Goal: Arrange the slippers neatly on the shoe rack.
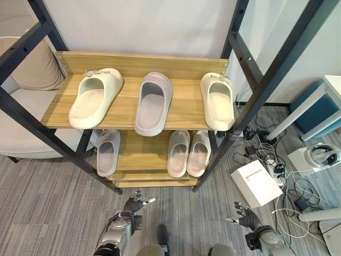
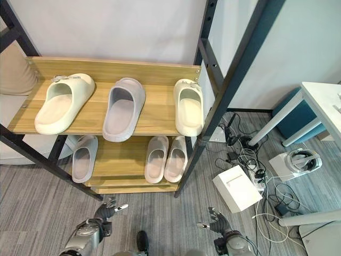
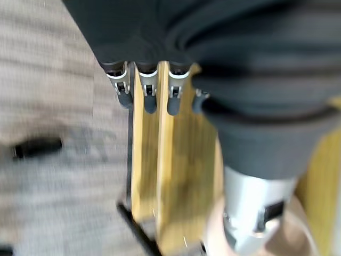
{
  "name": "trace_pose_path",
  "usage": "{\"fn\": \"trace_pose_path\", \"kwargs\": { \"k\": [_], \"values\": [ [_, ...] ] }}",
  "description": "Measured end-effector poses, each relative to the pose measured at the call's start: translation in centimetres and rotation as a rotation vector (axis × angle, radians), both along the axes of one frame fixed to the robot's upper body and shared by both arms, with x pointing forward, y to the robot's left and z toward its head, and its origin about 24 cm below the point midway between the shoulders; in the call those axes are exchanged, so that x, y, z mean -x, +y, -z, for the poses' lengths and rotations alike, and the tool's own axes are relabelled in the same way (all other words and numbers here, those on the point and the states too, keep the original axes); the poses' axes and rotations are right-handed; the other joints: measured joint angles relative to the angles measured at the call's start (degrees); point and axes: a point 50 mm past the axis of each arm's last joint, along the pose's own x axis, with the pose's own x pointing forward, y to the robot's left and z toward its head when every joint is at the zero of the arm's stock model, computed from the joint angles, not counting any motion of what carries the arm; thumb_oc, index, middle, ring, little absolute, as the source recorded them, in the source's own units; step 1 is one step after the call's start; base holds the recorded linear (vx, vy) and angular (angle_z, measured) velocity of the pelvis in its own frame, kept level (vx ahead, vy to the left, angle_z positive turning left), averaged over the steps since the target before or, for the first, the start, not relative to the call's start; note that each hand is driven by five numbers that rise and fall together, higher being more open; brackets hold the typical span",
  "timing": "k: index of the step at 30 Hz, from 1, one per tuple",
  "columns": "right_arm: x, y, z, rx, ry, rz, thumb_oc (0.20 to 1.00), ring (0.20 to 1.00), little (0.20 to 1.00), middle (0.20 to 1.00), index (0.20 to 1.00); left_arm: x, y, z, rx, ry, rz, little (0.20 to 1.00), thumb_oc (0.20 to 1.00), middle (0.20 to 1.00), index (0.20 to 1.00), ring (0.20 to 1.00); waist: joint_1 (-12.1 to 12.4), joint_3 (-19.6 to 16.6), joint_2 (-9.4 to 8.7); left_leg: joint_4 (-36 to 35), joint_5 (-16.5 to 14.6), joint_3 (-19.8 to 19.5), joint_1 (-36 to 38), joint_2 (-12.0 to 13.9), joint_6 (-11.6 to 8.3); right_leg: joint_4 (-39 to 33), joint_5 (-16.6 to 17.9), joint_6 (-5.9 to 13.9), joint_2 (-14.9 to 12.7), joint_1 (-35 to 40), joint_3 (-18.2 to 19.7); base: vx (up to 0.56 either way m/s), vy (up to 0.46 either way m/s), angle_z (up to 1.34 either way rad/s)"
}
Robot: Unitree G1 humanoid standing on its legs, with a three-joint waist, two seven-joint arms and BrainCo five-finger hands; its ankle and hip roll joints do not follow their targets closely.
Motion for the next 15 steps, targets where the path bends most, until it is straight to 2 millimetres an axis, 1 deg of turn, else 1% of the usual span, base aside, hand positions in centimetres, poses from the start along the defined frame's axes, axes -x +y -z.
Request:
{"fn": "trace_pose_path", "kwargs": {
  "k": [1, 2, 3, 4, 5, 6, 7, 8, 9, 10, 11, 12, 13, 14, 15],
  "values": [
    [0.1, 0.2, 0.0, -0.007, 0.001, -0.005, 1.000, 1.000, 1.000, 1.000, 1.000, 0.2, 0.5, 0.0, -0.008, 0.003, -0.013, 1.000, 1.000, 1.000, 1.000, 1.000, 0.3, 0.1, -0.16, 0.0, -1.0, 0.2, 0.4, 0.0, -1.03, -1.6, 0.0, 0.10, 0.8, -1.5, 0.0, 0.12, 0.008, 0.06],
    [0.1, 0.3, 0.1, -0.011, 0.002, -0.002, 1.000, 1.000, 1.000, 1.000, 1.000, 0.6, 0.8, 0.2, -0.009, 0.013, -0.029, 1.000, 1.000, 1.000, 1.000, 1.000, 0.1, 0.3, -0.58, -0.2, -1.4, 0.1, 1.2, -0.2, -1.19, -6.0, 1.2, -1.06, 3.5, -2.9, -1.5, 0.19, -0.017, 0.22],
    [0.2, 0.3, 0.1, -0.012, 0.006, 0.000, 1.000, 1.000, 1.000, 1.000, 1.000, 0.9, 1.0, 0.2, -0.007, 0.015, -0.046, 1.000, 1.000, 1.000, 1.000, 1.000, -0.4, 0.6, -0.66, -0.3, -1.5, -1.7, 1.9, -0.1, -1.34, -8.5, 3.1, -1.81, 7.2, -4.0, -1.1, 0.16, -0.057, 0.58],
    [0.5, 0.2, 0.3, -0.012, 0.013, 0.004, 1.000, 1.000, 1.000, 1.000, 1.000, 0.9, 1.0, 0.2, -0.007, 0.015, -0.044, 1.000, 1.000, 1.000, 1.000, 1.000, -1.2, 0.5, -0.91, -0.2, -1.4, -3.0, 2.2, -0.4, -1.56, -9.6, 3.9, -2.88, 8.6, -3.5, -0.2, 0.16, -0.121, 0.86],
    [1.4, 0.1, 0.6, -0.011, 0.036, 0.013, 1.000, 1.000, 1.000, 1.000, 1.000, 1.0, 0.4, 0.4, 0.011, 0.015, -0.039, 1.000, 1.000, 1.000, 1.000, 1.000, -1.4, 0.4, -1.52, 0.0, -1.7, -4.5, 3.8, -1.0, -2.39, -11.7, 6.8, -6.10, 9.8, -1.2, 1.8, 0.10, -0.119, 0.69],
    [1.6, 0.1, 0.7, -0.012, 0.045, 0.012, 1.000, 1.000, 1.000, 1.000, 1.000, 1.4, 0.3, 0.5, 0.016, 0.020, -0.041, 1.000, 1.000, 1.000, 1.000, 1.000, -0.5, 0.6, -1.23, 0.8, -2.4, -4.9, 4.1, -0.6, -3.53, -12.6, 8.0, -6.96, 10.4, 0.4, 1.9, 0.08, -0.093, 0.47],
    [1.6, 0.0, 0.8, -0.011, 0.047, 0.012, 1.000, 1.000, 1.000, 1.000, 1.000, 1.8, 0.3, 0.5, 0.020, 0.020, -0.040, 1.000, 1.000, 1.000, 1.000, 1.000, -0.4, 0.7, -1.09, 3.0, -3.6, -5.4, 3.7, -0.1, -5.32, -13.6, 8.4, -7.47, 10.7, 1.6, 1.7, 0.03, -0.037, 0.23],
    [1.8, -0.2, 0.8, -0.005, 0.050, 0.016, 1.000, 1.000, 1.000, 1.000, 1.000, 1.9, 0.2, 0.6, 0.024, 0.019, -0.035, 1.000, 1.000, 1.000, 1.000, 1.000, -0.9, 1.0, -1.32, 6.0, -4.7, -6.0, 3.3, 0.3, -6.84, -15.1, 9.2, -8.40, 10.7, 3.0, 1.2, 0.01, -0.012, 0.43],
    [1.6, -0.8, 0.6, 0.015, 0.049, 0.012, 1.000, 1.000, 1.000, 1.000, 1.000, 2.0, -0.1, 0.6, 0.036, 0.021, -0.031, 1.000, 1.000, 1.000, 1.000, 1.000, 0.6, 1.8, -0.43, 11.3, -5.4, -7.0, 1.3, 1.2, -7.66, -17.2, 9.3, -10.09, 11.2, 4.9, 0.0, 0.06, 0.078, 0.36],
    [1.6, -1.2, 0.5, 0.024, 0.048, 0.011, 1.000, 1.000, 1.000, 1.000, 1.000, 1.6, -0.2, 0.5, 0.037, 0.014, -0.022, 1.000, 1.000, 1.000, 1.000, 1.000, 0.5, 2.1, -0.67, 13.9, -5.7, -7.9, -0.2, 1.3, -7.60, -17.9, 9.7, -10.42, 11.1, 5.4, -0.1, 0.05, 0.088, 0.23],
    [1.1, -1.3, 0.3, 0.031, 0.034, 0.008, 1.000, 1.000, 1.000, 1.000, 1.000, 1.8, -0.2, 0.6, 0.038, 0.019, -0.023, 1.000, 1.000, 1.000, 1.000, 1.000, 0.6, 2.2, -0.54, 14.6, -5.8, -8.0, -0.5, 2.0, -7.64, -18.4, 9.8, -10.77, 11.0, 5.8, -0.1, 0.10, 0.199, 0.17],
    [0.7, -1.3, 0.1, 0.022, 0.020, 0.020, 1.000, 1.000, 1.000, 1.000, 1.000, 1.7, 0.0, 0.6, 0.032, 0.020, -0.022, 1.000, 1.000, 1.000, 1.000, 1.000, 0.3, 2.5, -0.98, 15.5, -8.0, -7.5, -1.8, 3.2, -8.24, -20.6, 9.9, -11.73, 10.6, 7.0, -0.7, 0.05, 0.108, 0.24],
    [0.5, -1.5, -0.1, 0.016, 0.008, 0.036, 1.000, 1.000, 1.000, 1.000, 1.000, 1.4, -0.2, 0.5, 0.034, 0.012, -0.019, 1.000, 1.000, 1.000, 1.000, 1.000, 0.2, 2.5, -2.10, 11.9, -7.2, -7.9, -2.3, 5.9, -9.20, -22.1, 10.0, -11.28, 10.3, 7.3, -1.1, 0.12, 0.284, 0.35],
    [0.6, -1.8, -0.1, 0.014, 0.009, 0.059, 1.000, 1.000, 1.000, 1.000, 1.000, 1.0, -0.5, 0.3, 0.035, 0.004, -0.005, 1.000, 1.000, 1.000, 1.000, 1.000, 0.2, 2.4, -1.38, 9.4, -5.3, -9.4, -2.8, 9.0, -12.13, -22.6, 10.3, -11.35, 10.9, 7.4, -1.6, 0.12, 0.259, 0.25],
    [0.7, -2.3, -0.1, 0.026, 0.013, 0.066, 1.000, 1.000, 1.000, 1.000, 1.000, 0.8, -1.1, 0.4, 0.046, 0.004, 0.007, 1.000, 1.000, 1.000, 1.000, 1.000, -0.2, 2.6, -1.01, 6.8, -3.8, -10.6, -3.3, 14.2, -13.34, -22.3, 10.6, -11.11, 11.3, 7.4, -1.6, 0.12, 0.260, 0.13]
  ]
}}
